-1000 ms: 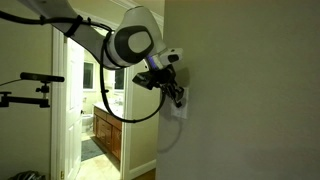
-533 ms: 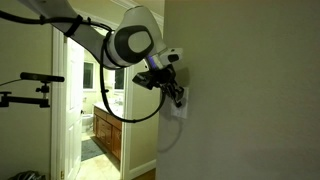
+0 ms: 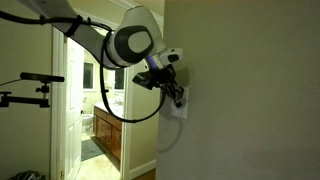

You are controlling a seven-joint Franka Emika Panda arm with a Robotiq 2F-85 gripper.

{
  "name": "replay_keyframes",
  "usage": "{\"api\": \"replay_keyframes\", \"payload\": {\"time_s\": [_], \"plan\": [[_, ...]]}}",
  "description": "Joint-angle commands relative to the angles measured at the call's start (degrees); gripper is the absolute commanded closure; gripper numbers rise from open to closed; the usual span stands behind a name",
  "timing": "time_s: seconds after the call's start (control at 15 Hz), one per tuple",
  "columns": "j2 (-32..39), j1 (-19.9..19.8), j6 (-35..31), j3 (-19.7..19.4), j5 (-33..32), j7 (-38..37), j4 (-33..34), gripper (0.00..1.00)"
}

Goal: Turn off the light switch

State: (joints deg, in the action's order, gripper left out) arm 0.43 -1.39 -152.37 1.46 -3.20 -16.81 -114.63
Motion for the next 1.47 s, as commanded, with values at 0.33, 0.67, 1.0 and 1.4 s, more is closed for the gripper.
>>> {"api": "replay_keyframes", "payload": {"time_s": [0.33, 0.67, 1.0, 1.4], "plan": [[-4.97, 0.15, 3.38, -0.89, -0.89, 1.27, -3.34, 0.95], [-4.99, 0.08, 4.45, -0.84, -0.22, 1.83, -2.71, 0.95], [-4.94, 0.17, 8.03, -0.91, 0.69, 3.95, -2.91, 0.95], [-6.42, 0.3, 16.51, -0.91, 1.35, 7.51, -6.66, 0.95]]}}
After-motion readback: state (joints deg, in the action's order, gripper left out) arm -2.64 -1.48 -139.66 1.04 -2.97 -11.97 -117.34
